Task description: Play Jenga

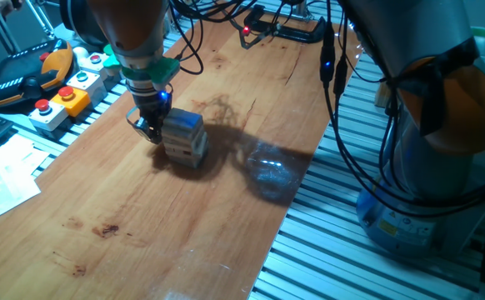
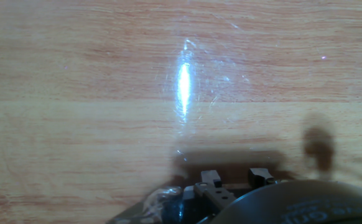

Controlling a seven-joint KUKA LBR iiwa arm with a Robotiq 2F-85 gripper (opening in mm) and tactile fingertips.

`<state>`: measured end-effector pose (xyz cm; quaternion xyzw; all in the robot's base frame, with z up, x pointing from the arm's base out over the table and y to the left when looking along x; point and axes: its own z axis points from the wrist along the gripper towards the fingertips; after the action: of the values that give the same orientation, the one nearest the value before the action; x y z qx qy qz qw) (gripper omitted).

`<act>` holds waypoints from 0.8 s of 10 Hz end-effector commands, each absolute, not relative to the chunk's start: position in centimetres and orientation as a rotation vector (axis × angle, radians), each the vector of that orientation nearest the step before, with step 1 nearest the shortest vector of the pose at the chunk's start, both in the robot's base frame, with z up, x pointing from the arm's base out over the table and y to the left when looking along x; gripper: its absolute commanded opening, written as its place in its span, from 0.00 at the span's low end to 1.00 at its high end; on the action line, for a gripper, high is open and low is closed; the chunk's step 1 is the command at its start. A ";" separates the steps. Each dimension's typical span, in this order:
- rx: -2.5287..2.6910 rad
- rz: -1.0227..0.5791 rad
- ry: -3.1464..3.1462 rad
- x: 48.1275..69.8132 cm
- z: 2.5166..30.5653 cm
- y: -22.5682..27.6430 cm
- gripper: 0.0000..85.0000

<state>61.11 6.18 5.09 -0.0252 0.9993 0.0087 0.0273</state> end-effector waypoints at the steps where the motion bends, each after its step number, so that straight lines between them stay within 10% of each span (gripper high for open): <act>1: -0.076 0.029 3.086 61.1 5.1 6.2 0.01; 8: -0.076 0.031 3.084 61.3 5.0 6.3 0.01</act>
<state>61.33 6.27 5.02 -0.0245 0.9993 0.0101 0.0281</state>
